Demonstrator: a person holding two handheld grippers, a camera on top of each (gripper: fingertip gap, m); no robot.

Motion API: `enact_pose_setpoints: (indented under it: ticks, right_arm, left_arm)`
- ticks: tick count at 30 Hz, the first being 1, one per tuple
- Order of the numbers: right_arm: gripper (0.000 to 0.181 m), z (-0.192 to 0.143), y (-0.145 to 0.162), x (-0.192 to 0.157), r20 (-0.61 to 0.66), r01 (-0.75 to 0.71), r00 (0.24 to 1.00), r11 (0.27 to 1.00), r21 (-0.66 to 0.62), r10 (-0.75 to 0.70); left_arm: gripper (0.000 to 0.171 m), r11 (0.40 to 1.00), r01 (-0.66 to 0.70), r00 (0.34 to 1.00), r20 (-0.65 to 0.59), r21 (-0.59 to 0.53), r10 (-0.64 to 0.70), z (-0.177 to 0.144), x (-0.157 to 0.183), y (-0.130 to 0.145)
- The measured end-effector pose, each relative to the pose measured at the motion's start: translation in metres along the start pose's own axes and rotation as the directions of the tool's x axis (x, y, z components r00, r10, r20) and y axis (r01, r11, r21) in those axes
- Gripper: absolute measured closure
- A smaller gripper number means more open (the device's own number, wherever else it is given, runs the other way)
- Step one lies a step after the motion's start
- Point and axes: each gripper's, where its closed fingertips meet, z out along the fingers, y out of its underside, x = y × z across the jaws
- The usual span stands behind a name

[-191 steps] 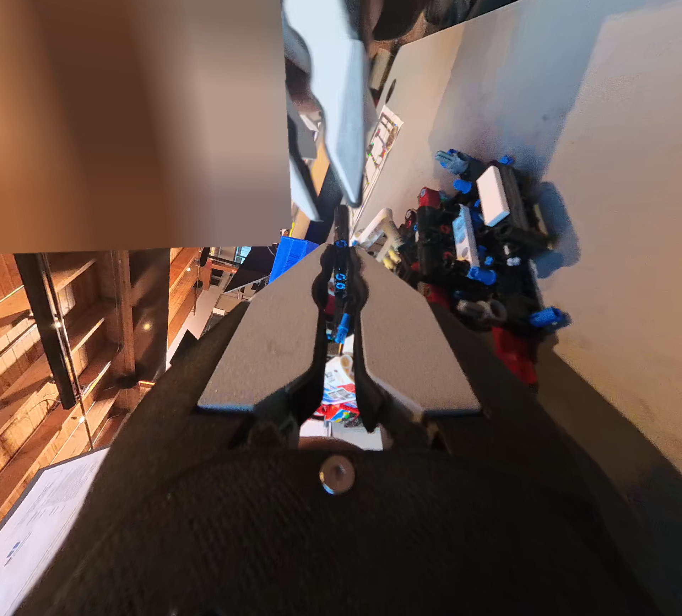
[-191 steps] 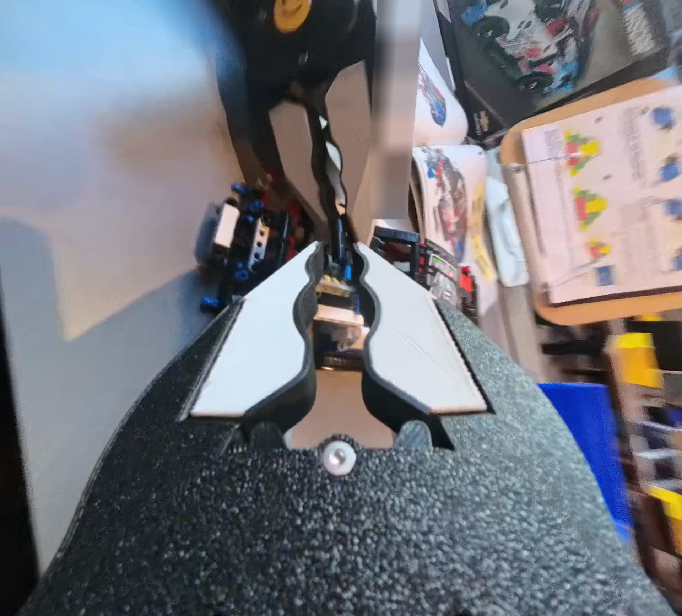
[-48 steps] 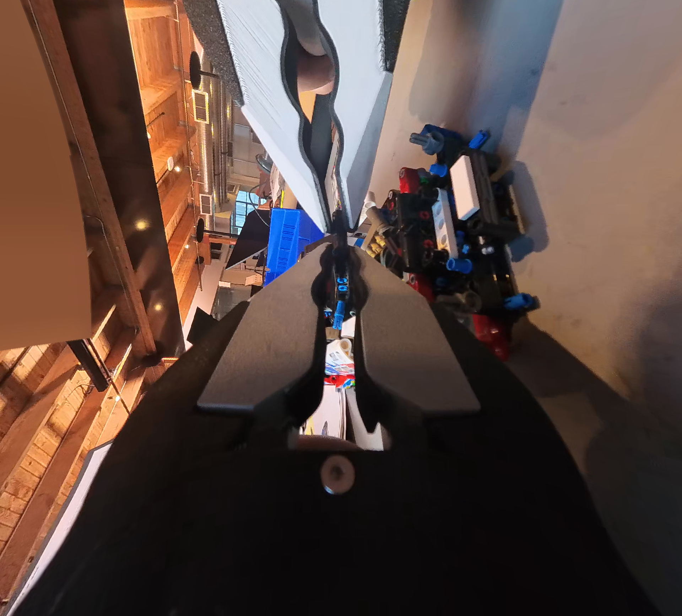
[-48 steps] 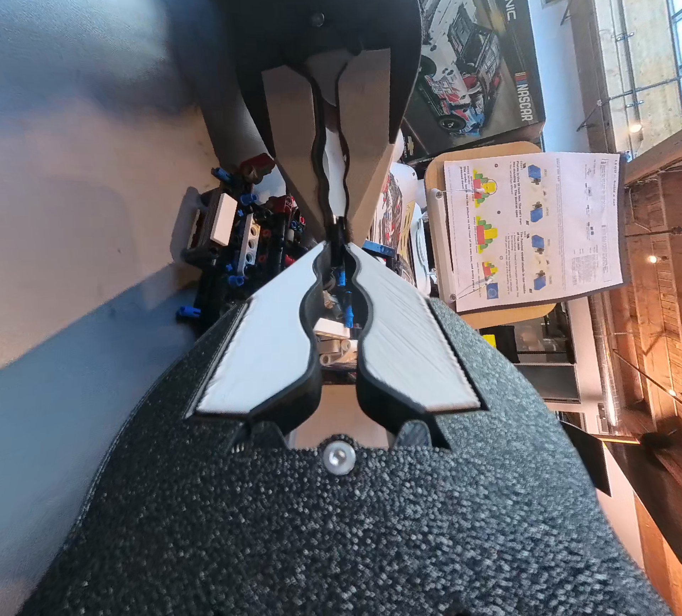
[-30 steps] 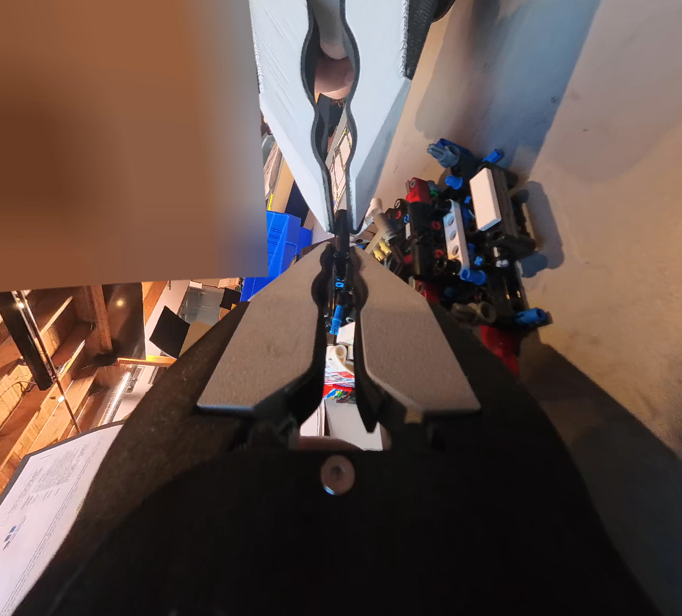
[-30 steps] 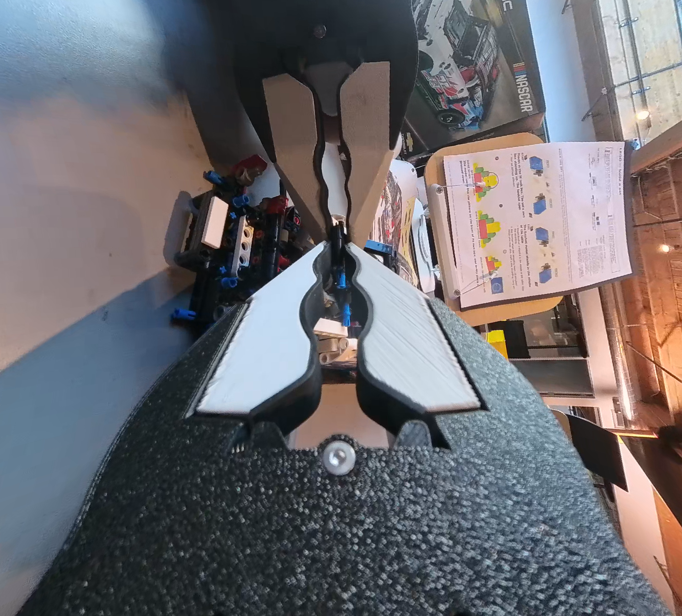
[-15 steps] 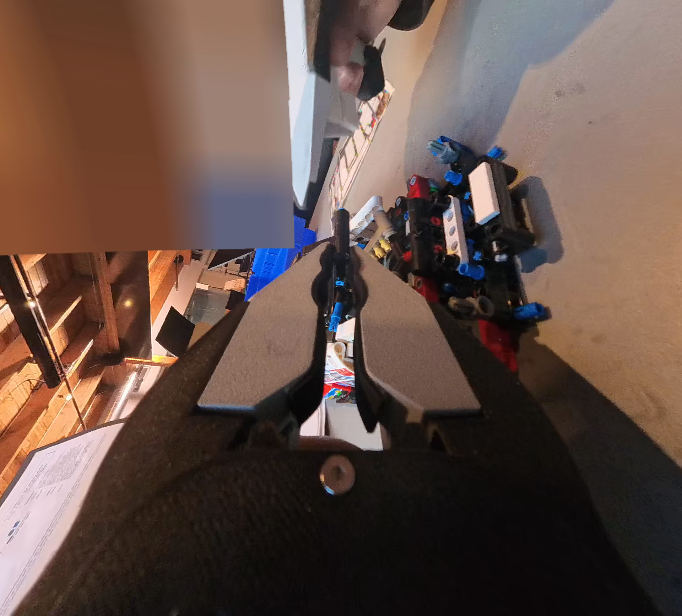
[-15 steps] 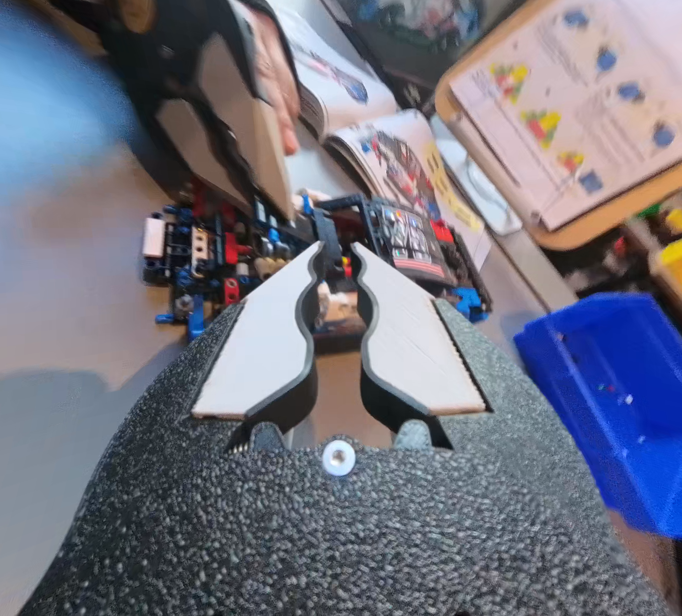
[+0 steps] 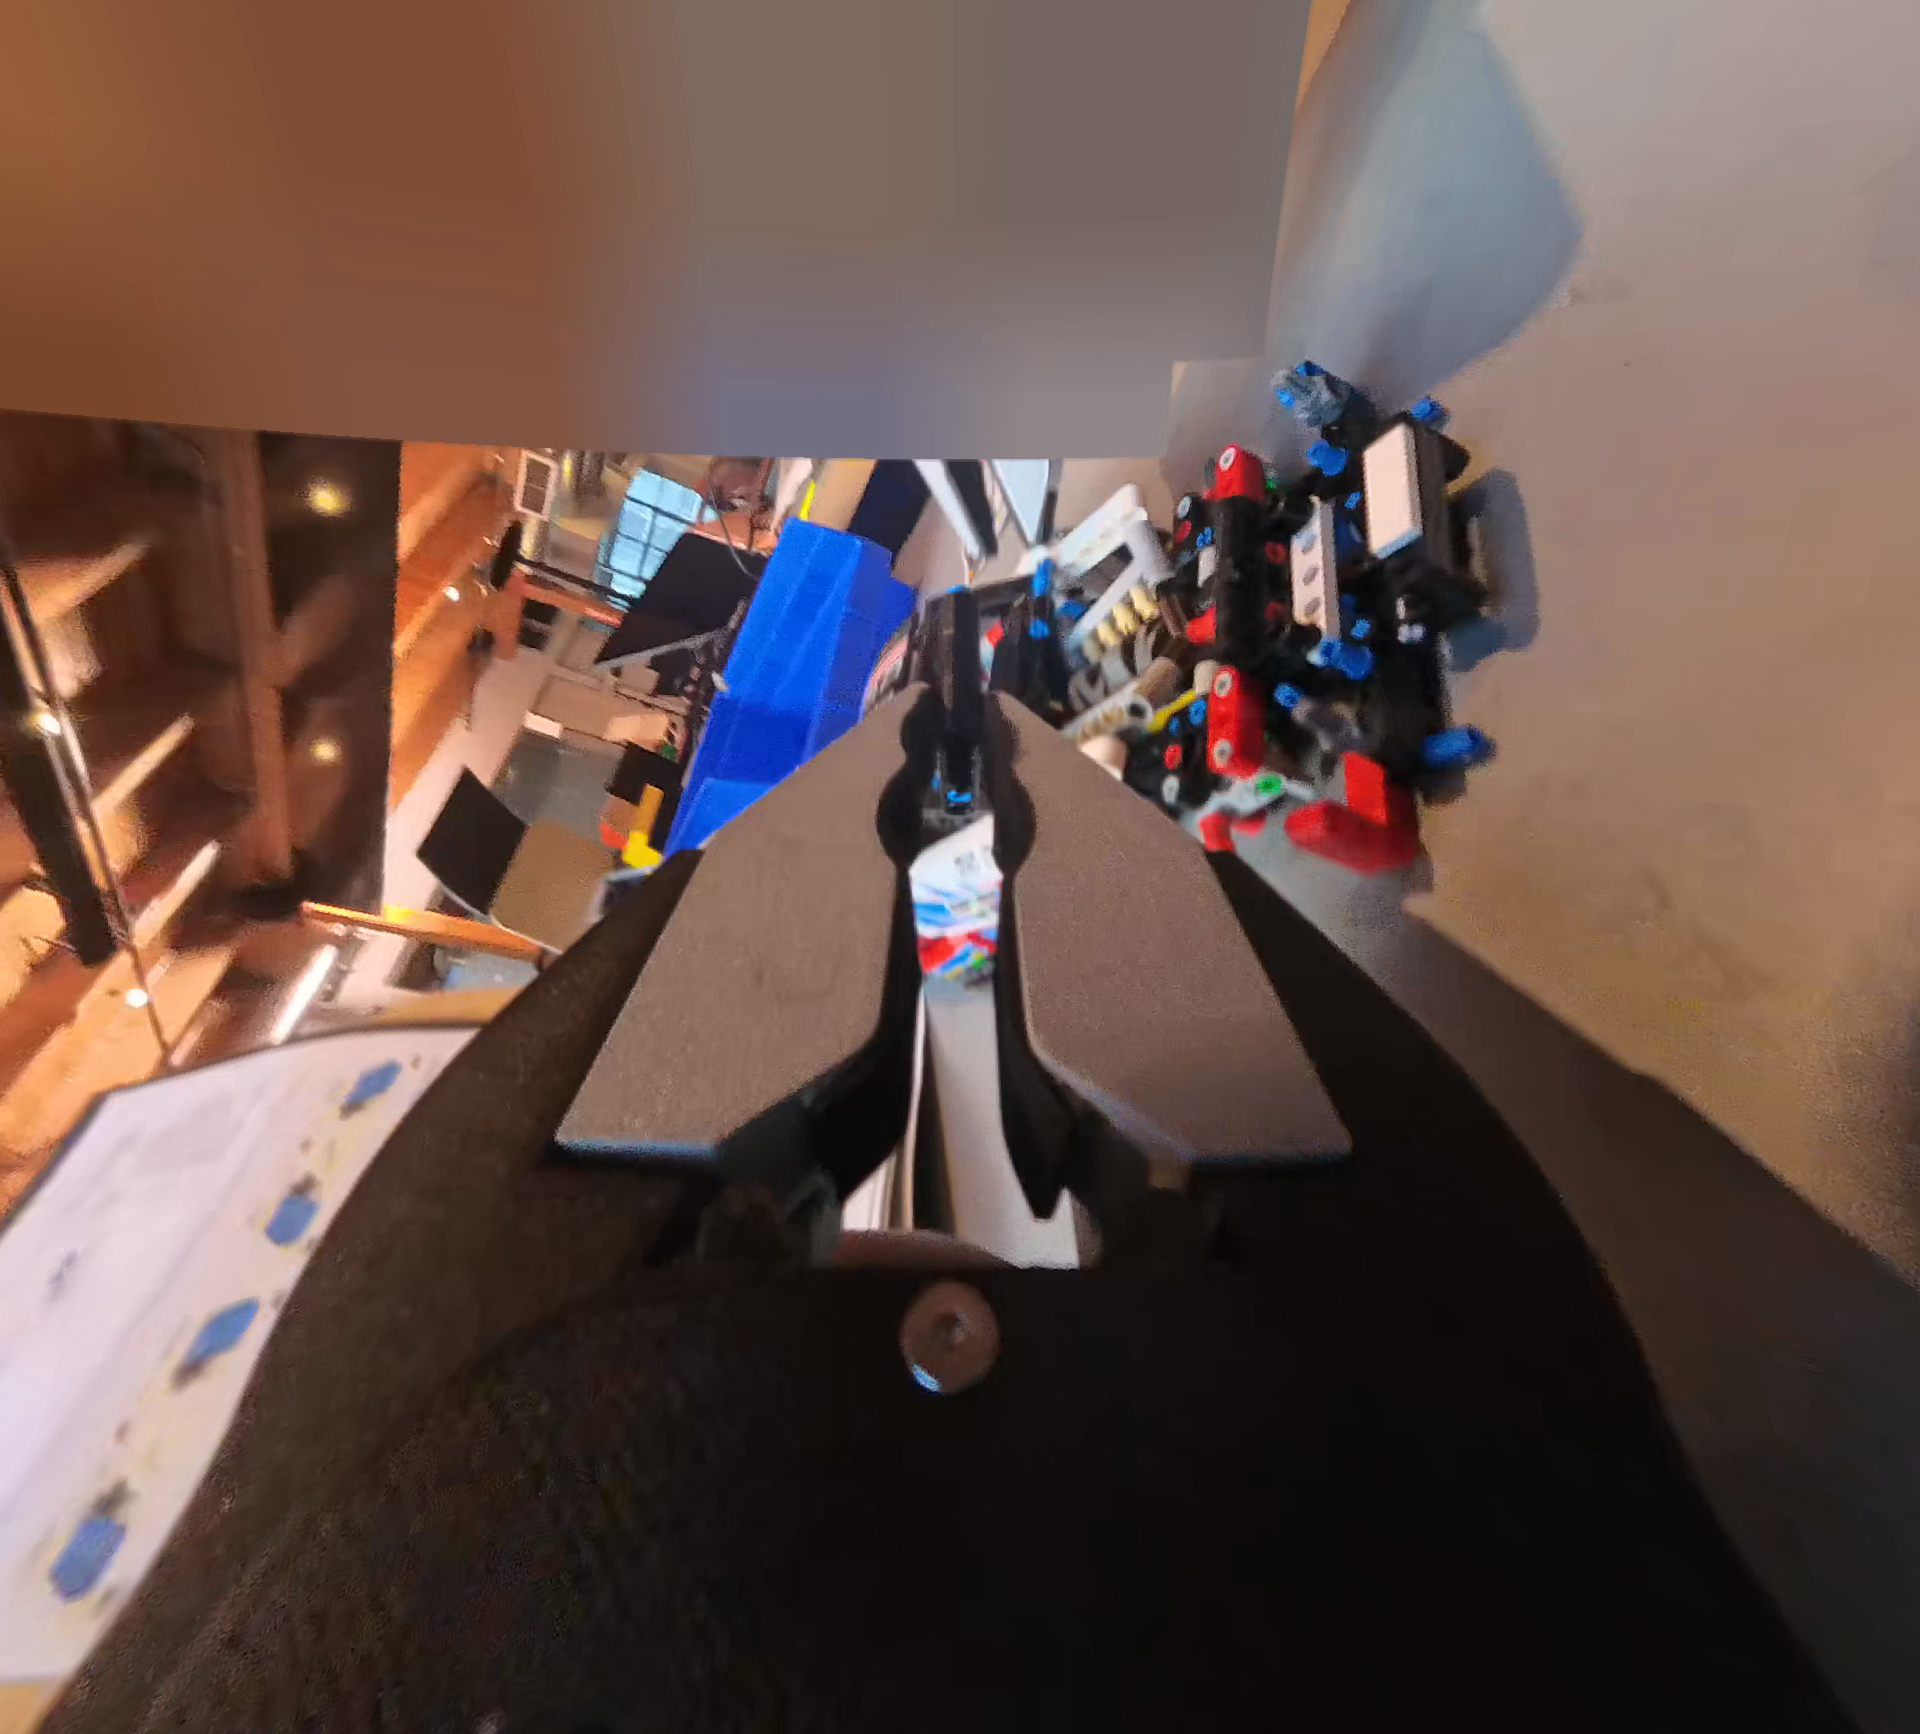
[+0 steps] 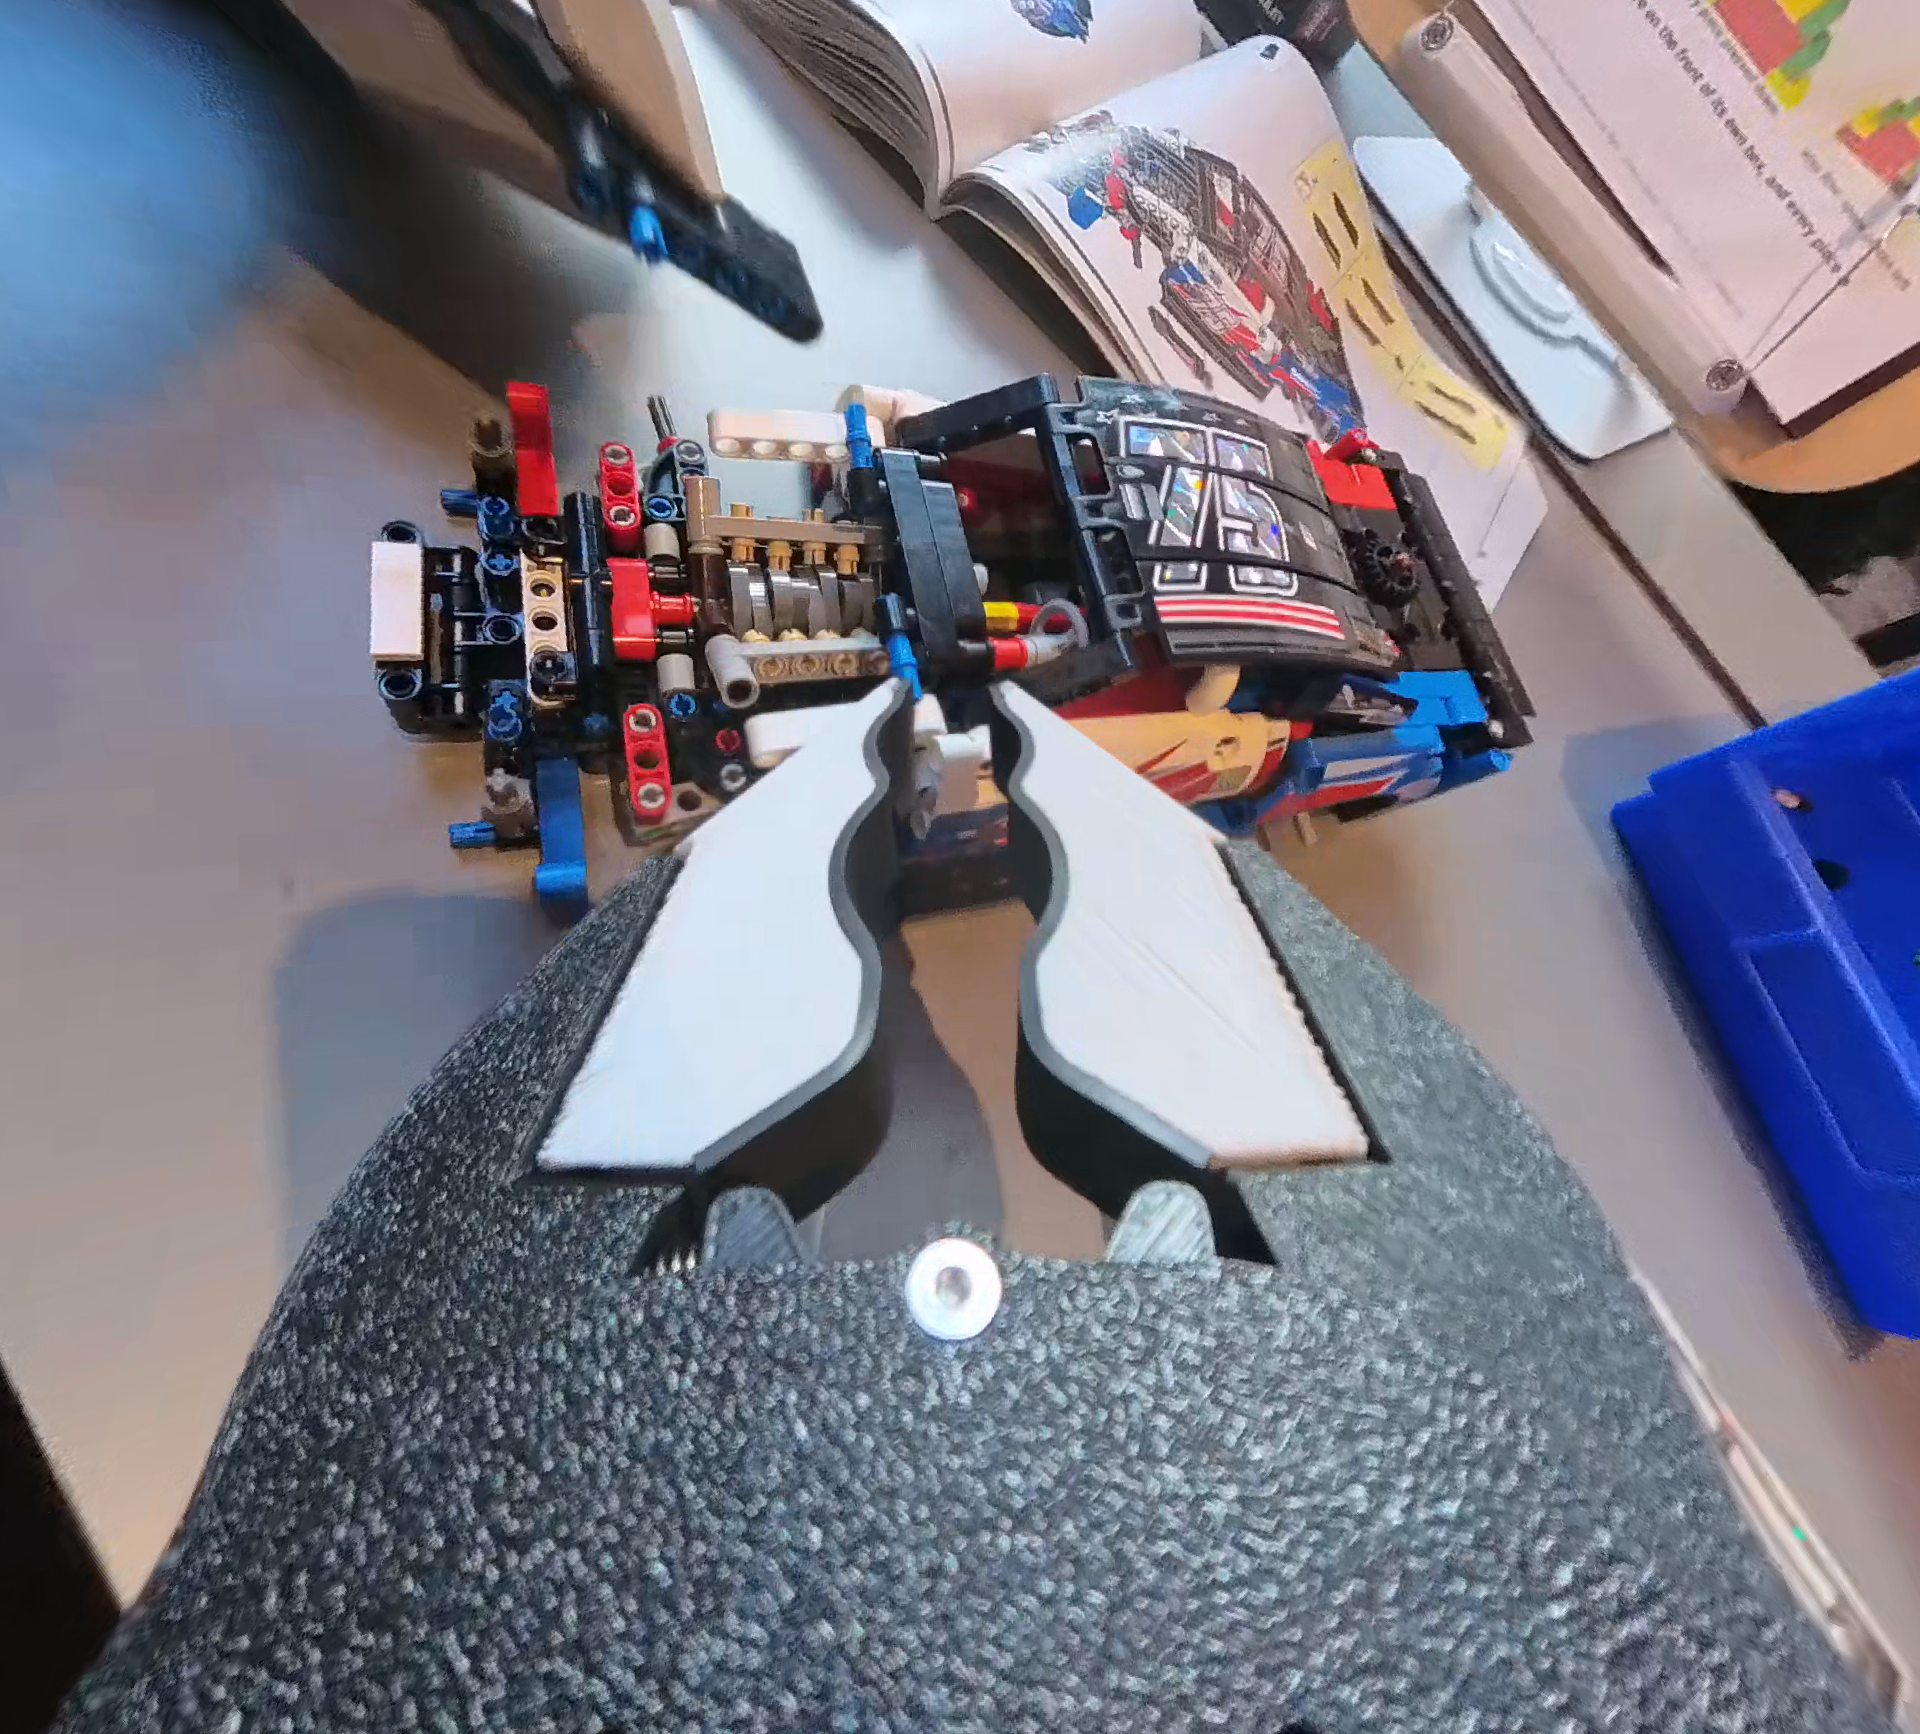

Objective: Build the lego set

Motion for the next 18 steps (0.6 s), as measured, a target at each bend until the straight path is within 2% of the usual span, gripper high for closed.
enact_pose_setpoints:
  ticks: [1,4,6,9,11,13,15,18]
  right_arm:
    - [0.169,-0.002,0.001,0.0,0.014,-0.031,0.999,0.999,-0.005,0.032]
    - [0.169,-0.009,-0.001,0.008,0.027,-0.218,0.976,0.976,-0.012,0.218]
    - [0.169,-0.013,-0.001,0.012,0.026,-0.331,0.943,0.944,-0.006,0.331]
    - [0.168,-0.015,0.003,0.013,-0.005,-0.382,0.924,0.924,-0.008,0.382]
    - [0.165,-0.015,0.008,0.009,-0.014,-0.391,0.92,0.92,-0.025,0.391]
    - [0.165,-0.018,0.009,0.002,0.001,-0.401,0.916,0.916,-0.027,0.401]
    - [0.165,-0.023,0.012,0.001,-0.012,-0.395,0.919,0.918,-0.027,0.394]
    - [0.166,-0.032,0.016,0.002,-0.021,-0.404,0.915,0.915,-0.009,0.403]
  left_arm:
    - [0.167,1.0,0.008,1.0,-0.003,-0.018,-0.008,-0.007,-0.001,0.005]
    - [0.167,0.989,-0.08,0.997,-0.009,-0.123,0.08,-0.027,0.005,0.022]
    - [0.165,0.983,-0.081,0.994,-0.082,-0.167,0.069,-0.034,0.021,0.025]
    - [0.147,0.974,0.045,0.978,-0.19,-0.222,-0.088,-0.037,0.046,0.025]
    - [0.127,0.957,0.13,0.961,-0.204,-0.259,-0.185,-0.036,0.046,0.025]
    - [0.115,0.935,0.233,0.934,-0.205,-0.267,-0.292,-0.035,0.039,0.021]
    - [0.115,0.883,0.38,0.853,-0.265,-0.274,-0.449,-0.037,0.038,0.013]
    - [0.097,0.747,0.589,0.651,-0.366,-0.309,-0.665,-0.04,0.04,0.001]
